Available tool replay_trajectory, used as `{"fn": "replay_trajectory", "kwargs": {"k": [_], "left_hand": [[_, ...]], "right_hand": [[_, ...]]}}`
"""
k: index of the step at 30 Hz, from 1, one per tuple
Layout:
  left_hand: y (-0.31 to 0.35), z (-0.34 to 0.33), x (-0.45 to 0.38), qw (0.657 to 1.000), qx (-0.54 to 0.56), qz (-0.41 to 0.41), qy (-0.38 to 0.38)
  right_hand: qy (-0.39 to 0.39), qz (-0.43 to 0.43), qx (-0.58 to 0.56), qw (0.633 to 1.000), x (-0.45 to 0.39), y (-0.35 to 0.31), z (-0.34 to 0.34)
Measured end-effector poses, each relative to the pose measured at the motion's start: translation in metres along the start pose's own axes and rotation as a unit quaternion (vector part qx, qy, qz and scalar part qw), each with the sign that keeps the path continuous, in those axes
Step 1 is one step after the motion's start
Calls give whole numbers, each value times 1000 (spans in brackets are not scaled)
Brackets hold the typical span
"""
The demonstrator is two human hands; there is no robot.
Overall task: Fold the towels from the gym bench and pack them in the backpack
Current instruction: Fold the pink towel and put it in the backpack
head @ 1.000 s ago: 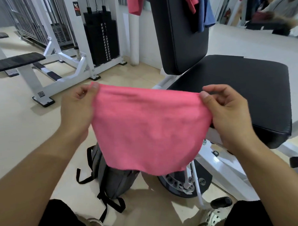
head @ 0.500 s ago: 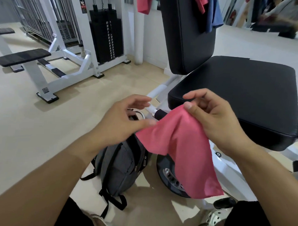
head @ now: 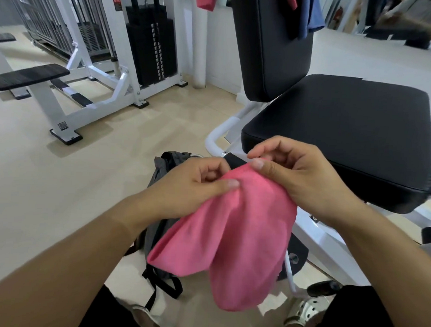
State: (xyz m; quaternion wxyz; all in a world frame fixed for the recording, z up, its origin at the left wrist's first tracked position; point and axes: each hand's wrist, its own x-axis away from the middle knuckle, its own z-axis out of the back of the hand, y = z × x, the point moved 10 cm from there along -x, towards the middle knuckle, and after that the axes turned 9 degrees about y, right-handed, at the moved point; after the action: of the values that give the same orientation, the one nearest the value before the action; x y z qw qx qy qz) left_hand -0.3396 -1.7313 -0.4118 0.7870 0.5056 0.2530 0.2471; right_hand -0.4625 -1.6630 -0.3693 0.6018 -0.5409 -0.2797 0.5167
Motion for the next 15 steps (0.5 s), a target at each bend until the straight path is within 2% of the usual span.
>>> {"fn": "replay_trajectory", "kwargs": {"k": [4,7,12,15], "left_hand": [[4,12,0,998,-42,-7,51],[1,12,1,995,-79,-7,63],[4,4,1,996,-80,-5,36],[9,2,1,992,-119,-39,33]], "right_hand": [[-2,-43,60,997,-1,10,5],[-1,-40,74,996,1,10,3],[36,-28,102,994,3,10,6],[29,-17,159,987,3,12,2]]}}
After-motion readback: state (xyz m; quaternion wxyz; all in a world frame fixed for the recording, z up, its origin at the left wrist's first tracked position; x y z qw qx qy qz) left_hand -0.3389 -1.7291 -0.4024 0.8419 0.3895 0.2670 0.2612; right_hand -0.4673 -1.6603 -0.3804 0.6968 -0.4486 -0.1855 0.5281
